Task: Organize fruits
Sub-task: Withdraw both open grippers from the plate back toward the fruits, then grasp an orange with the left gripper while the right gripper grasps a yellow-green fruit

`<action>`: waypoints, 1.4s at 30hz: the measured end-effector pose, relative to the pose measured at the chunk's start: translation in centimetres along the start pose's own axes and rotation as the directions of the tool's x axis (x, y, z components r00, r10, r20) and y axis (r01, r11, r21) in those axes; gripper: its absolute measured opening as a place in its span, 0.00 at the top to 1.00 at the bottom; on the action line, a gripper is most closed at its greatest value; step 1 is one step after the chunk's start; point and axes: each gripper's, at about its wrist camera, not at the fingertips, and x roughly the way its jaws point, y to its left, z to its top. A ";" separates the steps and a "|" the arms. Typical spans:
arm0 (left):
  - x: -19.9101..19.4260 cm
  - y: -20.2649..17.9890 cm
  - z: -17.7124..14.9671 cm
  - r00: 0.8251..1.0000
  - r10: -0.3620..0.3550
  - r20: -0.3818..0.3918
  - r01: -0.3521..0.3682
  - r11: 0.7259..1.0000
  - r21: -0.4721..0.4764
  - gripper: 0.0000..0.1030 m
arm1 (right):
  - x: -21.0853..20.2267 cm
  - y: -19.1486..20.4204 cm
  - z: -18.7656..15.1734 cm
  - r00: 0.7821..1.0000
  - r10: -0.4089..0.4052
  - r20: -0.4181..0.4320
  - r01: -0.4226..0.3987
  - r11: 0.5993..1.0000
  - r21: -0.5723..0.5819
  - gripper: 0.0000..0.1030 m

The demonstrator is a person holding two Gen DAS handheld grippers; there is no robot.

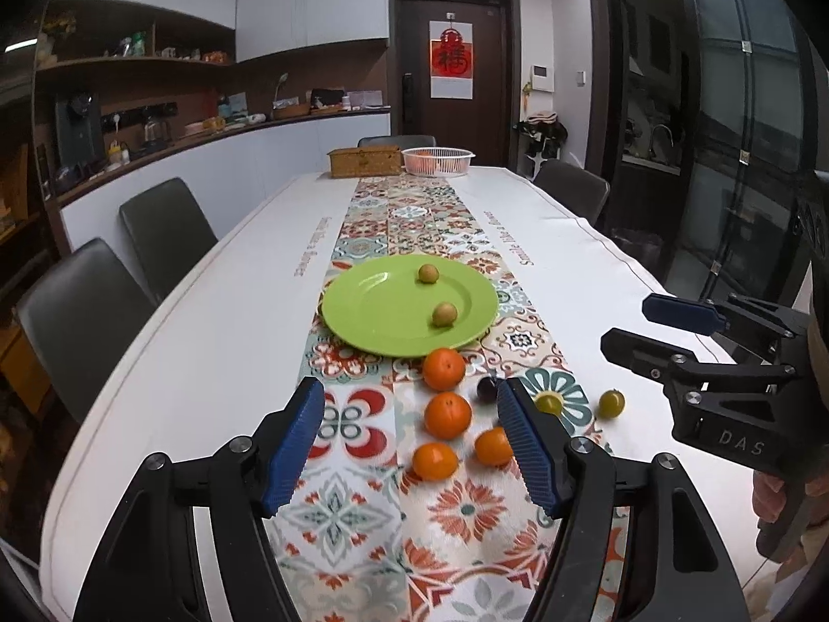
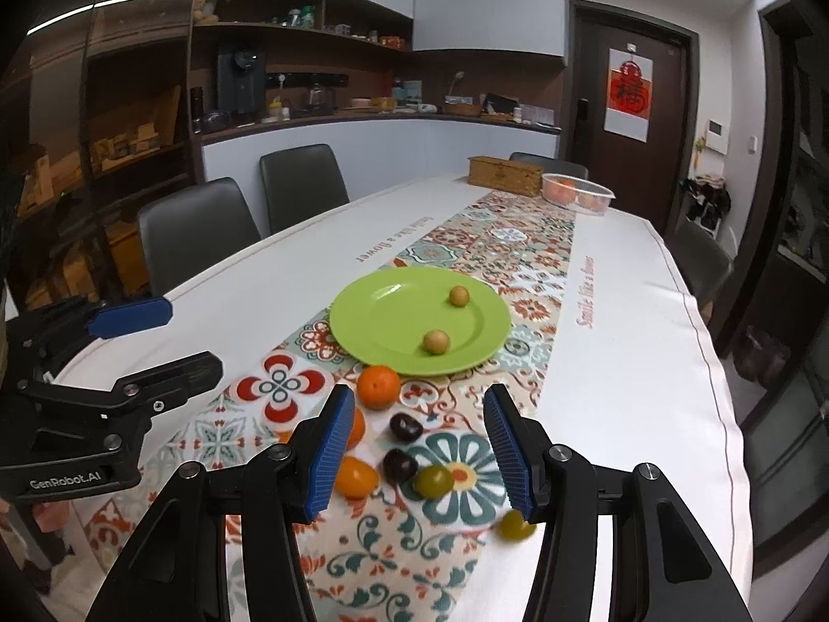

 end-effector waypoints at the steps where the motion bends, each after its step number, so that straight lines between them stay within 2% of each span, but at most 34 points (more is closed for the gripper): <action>1: 0.0 -0.1 -0.3 1.000 0.002 -0.002 -0.002 1.000 -0.003 0.34 | -0.2 -0.1 -0.3 1.000 -0.004 -0.004 0.004 1.000 0.010 0.49; 12: 0.8 -1.2 -3.3 0.998 0.030 -0.048 -0.030 1.000 -0.004 0.33 | -0.9 -1.9 -3.3 0.994 -0.099 -0.035 0.102 0.991 0.089 0.49; 21: 3.8 -1.7 -4.8 0.992 0.017 -0.122 -0.016 1.000 0.006 0.34 | 0.5 -3.1 -5.8 0.986 -0.126 -0.109 0.139 0.982 0.125 0.49; 33: 8.5 -1.1 -5.2 0.966 0.009 -0.257 -0.013 1.000 -0.012 0.34 | 4.3 -4.8 -6.8 0.971 -0.128 -0.200 0.166 0.969 0.185 0.49; 42: 10.3 -1.0 -5.5 0.955 0.003 -0.298 -0.004 1.000 -0.004 0.39 | 6.0 -5.5 -7.5 0.957 -0.136 -0.255 0.190 0.961 0.202 0.49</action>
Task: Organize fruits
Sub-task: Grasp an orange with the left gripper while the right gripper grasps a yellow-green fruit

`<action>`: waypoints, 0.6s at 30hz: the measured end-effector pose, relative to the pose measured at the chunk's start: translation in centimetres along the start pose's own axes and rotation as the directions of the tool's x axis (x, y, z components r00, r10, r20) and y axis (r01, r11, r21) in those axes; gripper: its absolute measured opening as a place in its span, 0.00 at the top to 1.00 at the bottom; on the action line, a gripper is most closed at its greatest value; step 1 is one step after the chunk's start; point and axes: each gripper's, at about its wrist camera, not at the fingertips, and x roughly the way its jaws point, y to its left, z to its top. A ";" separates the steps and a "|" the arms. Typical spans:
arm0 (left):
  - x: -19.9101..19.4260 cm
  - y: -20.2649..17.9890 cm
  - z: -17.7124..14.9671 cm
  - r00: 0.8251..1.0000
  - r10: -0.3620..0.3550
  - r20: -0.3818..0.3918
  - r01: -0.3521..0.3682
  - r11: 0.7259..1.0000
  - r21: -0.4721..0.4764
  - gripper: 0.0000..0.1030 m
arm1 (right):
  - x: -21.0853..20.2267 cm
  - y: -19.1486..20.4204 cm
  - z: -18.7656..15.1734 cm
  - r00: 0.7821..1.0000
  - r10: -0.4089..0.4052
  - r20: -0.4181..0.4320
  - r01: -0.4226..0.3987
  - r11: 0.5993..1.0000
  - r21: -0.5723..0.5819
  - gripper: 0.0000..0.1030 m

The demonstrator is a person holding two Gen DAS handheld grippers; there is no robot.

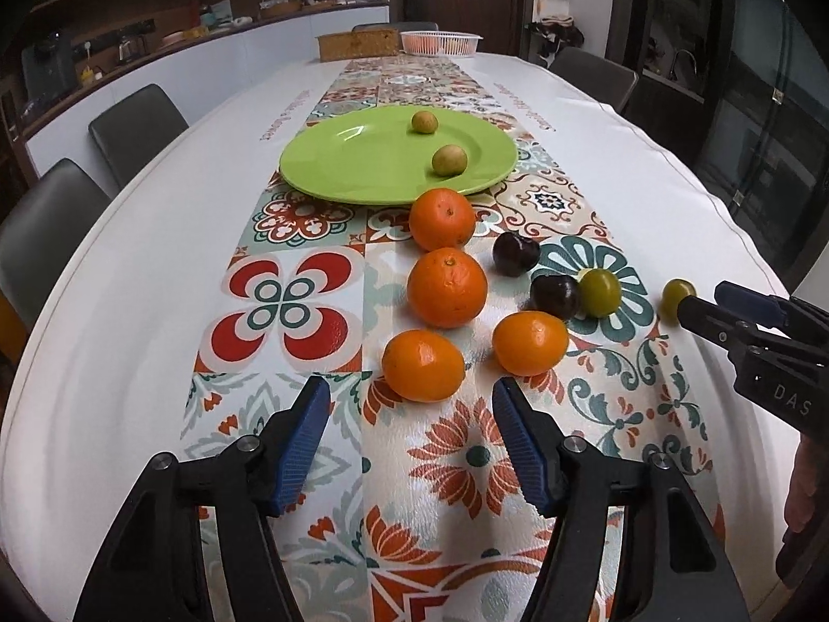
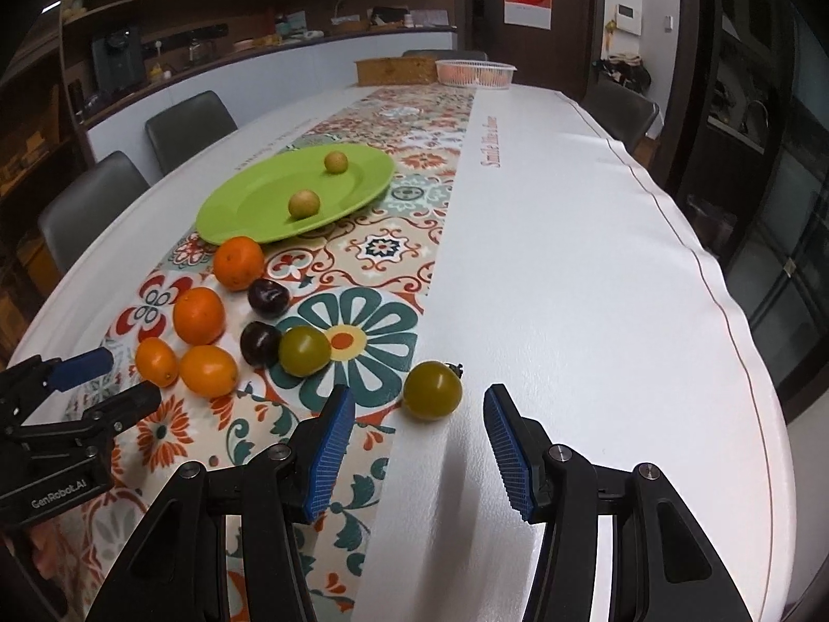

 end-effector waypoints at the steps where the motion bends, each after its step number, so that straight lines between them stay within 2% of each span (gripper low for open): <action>1: 0.1 0.1 0.1 1.000 -0.001 -0.003 0.001 1.000 -0.001 0.40 | 0.1 0.0 0.0 1.000 -0.002 -0.003 0.002 1.000 0.003 0.49; 13: 1.5 0.1 0.9 1.000 -0.003 -0.024 0.004 1.000 0.015 0.49 | 1.3 -0.1 0.2 0.999 -0.032 -0.025 0.032 0.999 0.000 0.49; 18: 1.6 0.1 1.1 0.999 -0.022 -0.024 0.022 1.000 0.008 0.61 | 1.7 -0.3 0.5 0.999 -0.026 -0.032 0.026 1.000 0.006 0.52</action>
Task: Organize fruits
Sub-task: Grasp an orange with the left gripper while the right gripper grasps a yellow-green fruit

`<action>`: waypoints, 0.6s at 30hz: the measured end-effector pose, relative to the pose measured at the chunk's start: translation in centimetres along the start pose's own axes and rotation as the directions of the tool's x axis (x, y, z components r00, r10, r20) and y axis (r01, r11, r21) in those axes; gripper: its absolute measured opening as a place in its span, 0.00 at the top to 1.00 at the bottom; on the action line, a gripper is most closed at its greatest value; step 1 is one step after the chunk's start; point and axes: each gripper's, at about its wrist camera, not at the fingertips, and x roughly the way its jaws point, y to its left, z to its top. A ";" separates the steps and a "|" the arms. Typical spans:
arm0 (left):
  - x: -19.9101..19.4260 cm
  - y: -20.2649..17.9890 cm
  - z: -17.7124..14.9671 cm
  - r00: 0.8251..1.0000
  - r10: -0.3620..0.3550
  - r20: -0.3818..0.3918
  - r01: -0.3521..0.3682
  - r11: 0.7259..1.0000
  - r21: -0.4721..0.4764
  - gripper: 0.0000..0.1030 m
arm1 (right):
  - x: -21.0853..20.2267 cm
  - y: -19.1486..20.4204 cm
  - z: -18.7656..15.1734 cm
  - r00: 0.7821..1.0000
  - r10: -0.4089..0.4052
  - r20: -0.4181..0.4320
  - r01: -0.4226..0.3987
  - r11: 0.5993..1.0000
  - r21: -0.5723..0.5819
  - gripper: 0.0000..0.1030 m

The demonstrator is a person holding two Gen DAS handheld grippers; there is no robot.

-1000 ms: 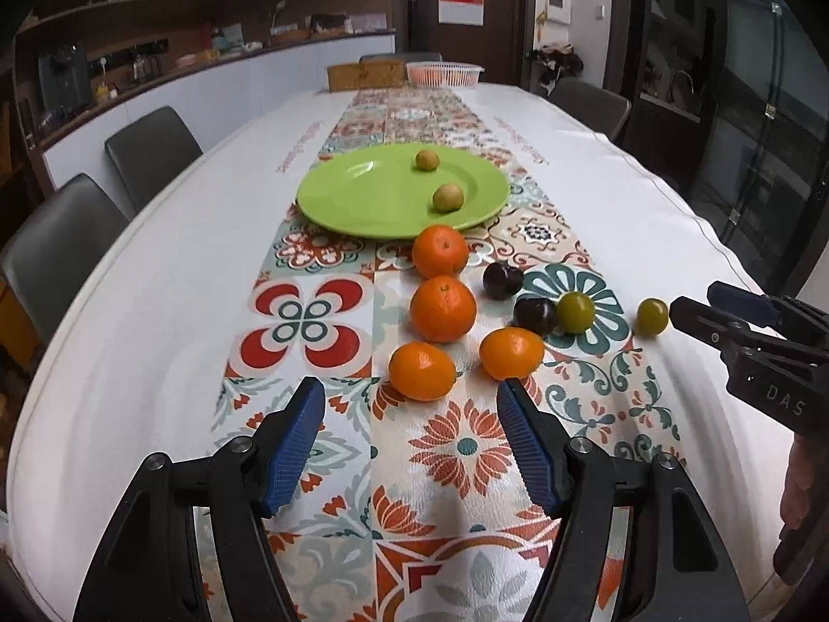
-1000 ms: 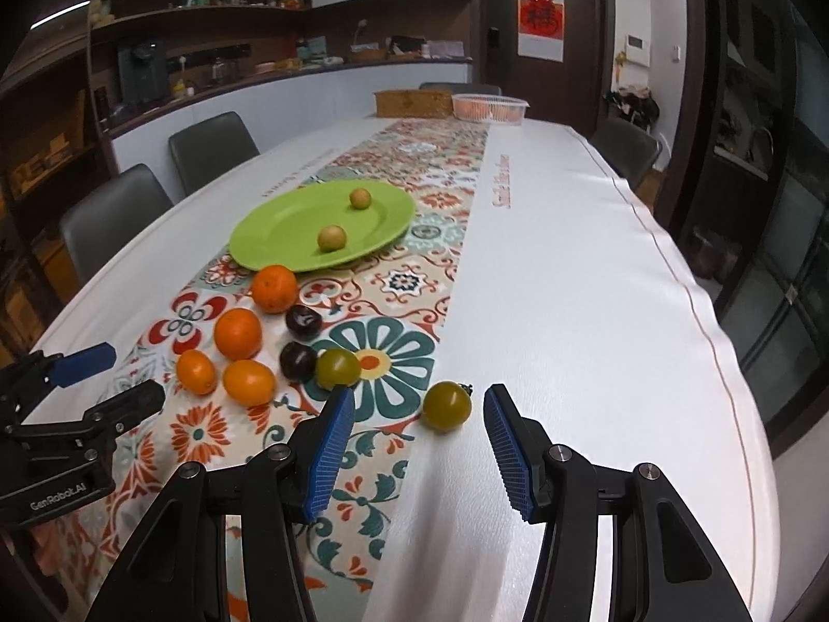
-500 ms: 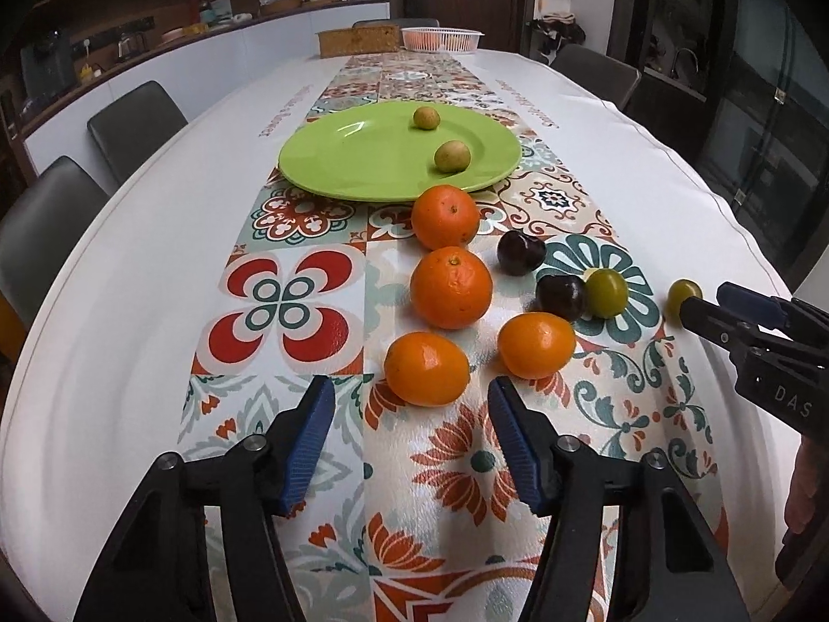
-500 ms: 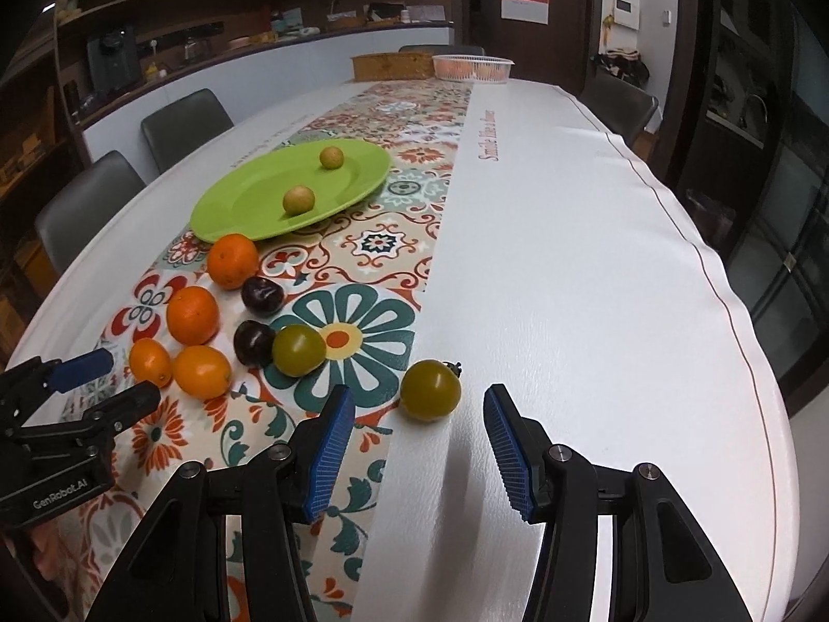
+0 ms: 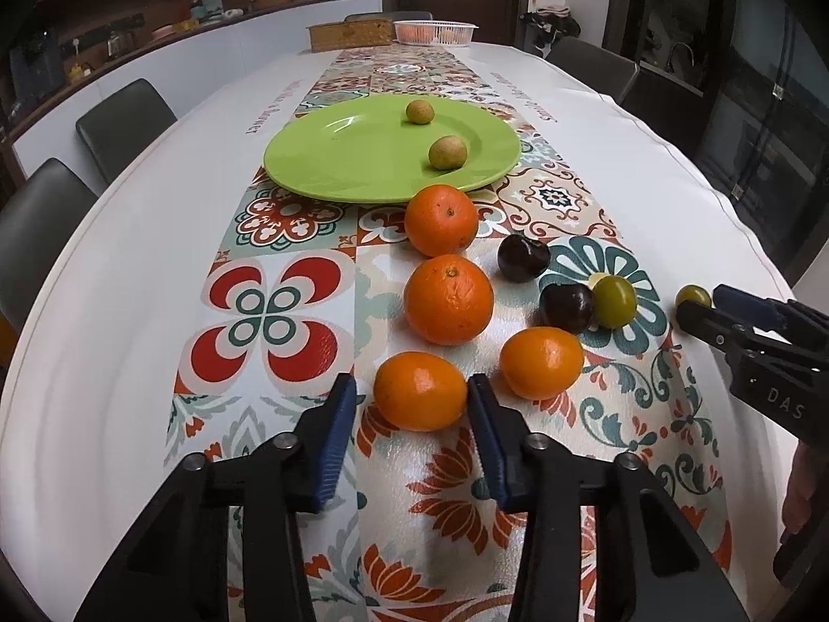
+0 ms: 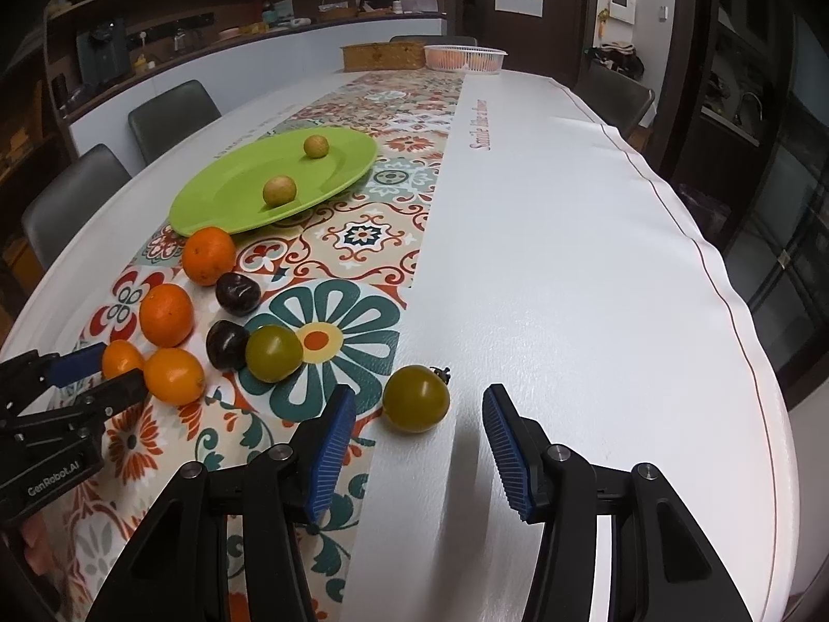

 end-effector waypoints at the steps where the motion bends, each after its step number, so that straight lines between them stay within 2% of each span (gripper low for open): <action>1: 0.0 0.0 0.0 1.000 -0.004 0.001 0.004 1.000 0.000 0.63 | 0.1 0.0 0.0 1.000 0.002 -0.001 -0.002 1.000 -0.001 0.54; 3: -0.1 0.0 0.1 1.000 -0.001 0.001 0.001 1.000 -0.001 0.65 | 0.2 0.1 0.1 1.000 0.004 -0.008 -0.004 1.000 -0.005 0.57; 8: -0.4 0.0 -0.1 1.000 0.008 0.005 -0.008 1.000 0.002 0.65 | 0.9 0.1 0.0 0.999 0.000 -0.034 0.000 1.000 -0.012 0.71; 18: -2.3 -0.1 0.0 0.999 -0.002 0.042 0.002 1.000 -0.001 0.65 | -1.1 1.1 0.1 0.999 0.038 0.004 -0.038 0.998 -0.056 0.72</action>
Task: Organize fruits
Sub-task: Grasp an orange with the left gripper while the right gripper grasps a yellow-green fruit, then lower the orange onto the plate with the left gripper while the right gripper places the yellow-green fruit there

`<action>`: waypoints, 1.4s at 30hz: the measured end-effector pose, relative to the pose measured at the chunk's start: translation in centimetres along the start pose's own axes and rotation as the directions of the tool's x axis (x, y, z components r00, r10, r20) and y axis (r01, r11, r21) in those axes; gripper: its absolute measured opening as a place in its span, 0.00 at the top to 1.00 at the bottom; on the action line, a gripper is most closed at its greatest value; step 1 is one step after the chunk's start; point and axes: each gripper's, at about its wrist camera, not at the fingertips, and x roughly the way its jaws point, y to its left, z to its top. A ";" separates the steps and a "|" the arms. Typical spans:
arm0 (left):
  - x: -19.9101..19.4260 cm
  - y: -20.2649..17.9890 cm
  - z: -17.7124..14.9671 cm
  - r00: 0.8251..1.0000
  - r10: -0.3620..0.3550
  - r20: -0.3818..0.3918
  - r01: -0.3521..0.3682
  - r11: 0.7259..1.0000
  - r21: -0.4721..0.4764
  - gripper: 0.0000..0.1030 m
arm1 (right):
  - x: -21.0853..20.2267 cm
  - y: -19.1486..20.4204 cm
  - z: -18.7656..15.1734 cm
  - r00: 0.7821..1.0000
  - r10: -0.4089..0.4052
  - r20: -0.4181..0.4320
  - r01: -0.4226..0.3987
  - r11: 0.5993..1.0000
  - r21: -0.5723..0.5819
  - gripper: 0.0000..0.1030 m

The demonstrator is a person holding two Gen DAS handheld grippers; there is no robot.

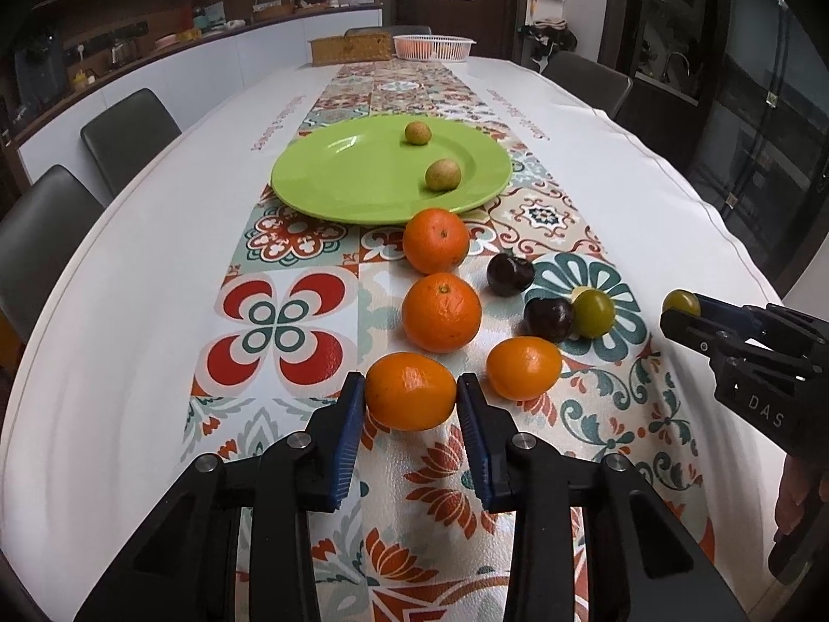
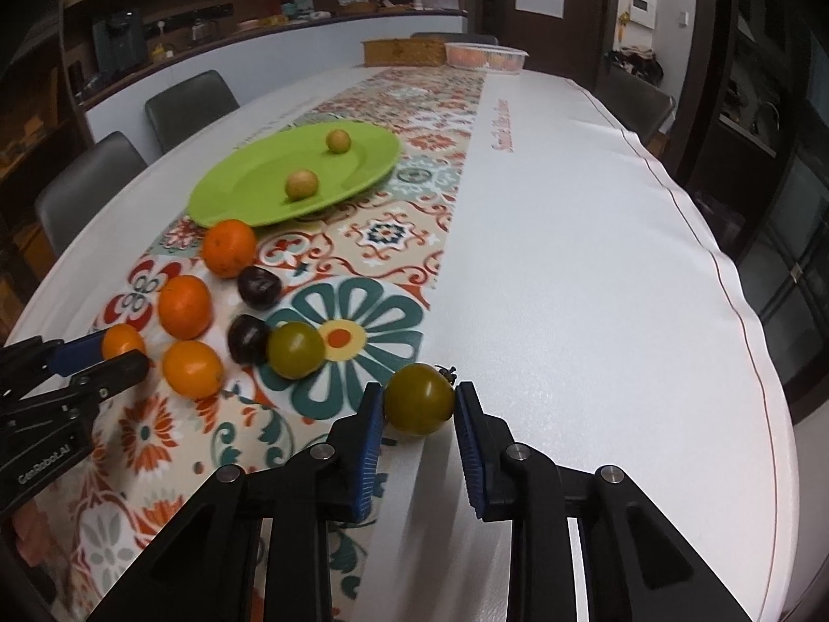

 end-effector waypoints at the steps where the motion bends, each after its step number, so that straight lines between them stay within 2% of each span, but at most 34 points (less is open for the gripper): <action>1: -0.3 0.0 0.0 1.000 0.000 0.004 0.000 1.000 -0.001 0.65 | -0.2 0.1 0.1 1.000 0.004 0.005 -0.004 1.000 -0.004 0.72; 13: -3.1 -0.6 0.4 0.998 -0.011 0.060 0.010 1.000 0.008 0.65 | -2.9 2.0 0.6 0.994 0.085 0.067 -0.082 0.995 -0.052 0.72; 26: -3.8 0.3 1.3 0.996 -0.037 0.082 0.038 0.999 -0.013 0.66 | -5.0 3.5 2.2 0.984 0.120 0.135 -0.107 0.989 -0.106 0.72; 32: -3.6 0.8 2.6 0.994 -0.060 0.089 0.062 0.998 -0.017 0.66 | -5.1 4.0 3.8 0.978 0.144 0.154 -0.126 0.985 -0.118 0.72; 42: -2.9 1.6 6.4 0.991 -0.059 0.122 0.057 0.998 0.023 0.66 | -3.5 4.2 7.4 0.969 0.186 0.160 -0.166 0.978 -0.128 0.72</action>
